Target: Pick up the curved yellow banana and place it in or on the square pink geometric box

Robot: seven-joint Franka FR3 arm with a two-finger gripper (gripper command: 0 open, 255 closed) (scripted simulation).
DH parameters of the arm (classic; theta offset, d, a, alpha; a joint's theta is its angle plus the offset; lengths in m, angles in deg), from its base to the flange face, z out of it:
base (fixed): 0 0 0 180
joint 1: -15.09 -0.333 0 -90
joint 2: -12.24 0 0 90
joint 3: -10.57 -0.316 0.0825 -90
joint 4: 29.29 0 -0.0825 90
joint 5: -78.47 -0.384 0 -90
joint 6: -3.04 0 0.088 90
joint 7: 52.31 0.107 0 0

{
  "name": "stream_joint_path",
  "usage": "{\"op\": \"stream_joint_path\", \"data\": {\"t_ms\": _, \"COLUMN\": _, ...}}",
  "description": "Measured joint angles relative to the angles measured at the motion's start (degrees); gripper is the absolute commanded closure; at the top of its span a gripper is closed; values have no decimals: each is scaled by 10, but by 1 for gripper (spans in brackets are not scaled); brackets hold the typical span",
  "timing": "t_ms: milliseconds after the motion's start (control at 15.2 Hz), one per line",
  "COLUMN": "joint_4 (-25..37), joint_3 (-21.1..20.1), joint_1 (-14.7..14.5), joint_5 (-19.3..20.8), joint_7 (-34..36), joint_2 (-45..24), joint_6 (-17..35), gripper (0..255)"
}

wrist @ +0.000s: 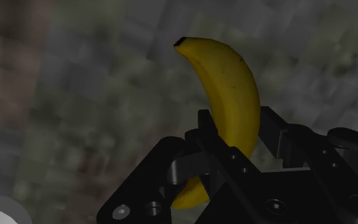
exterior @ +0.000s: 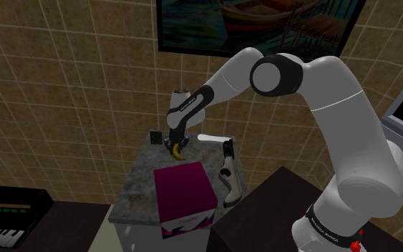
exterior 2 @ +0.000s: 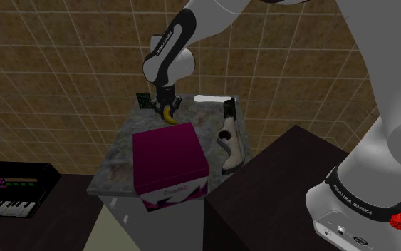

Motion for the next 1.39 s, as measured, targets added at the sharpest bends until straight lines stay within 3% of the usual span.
{"op": "stream_joint_path", "data": {"t_ms": 1386, "joint_4": -20, "joint_3": -6, "joint_1": 6, "joint_5": -6, "joint_7": 2, "joint_2": 104, "joint_6": -83, "gripper": 255}}
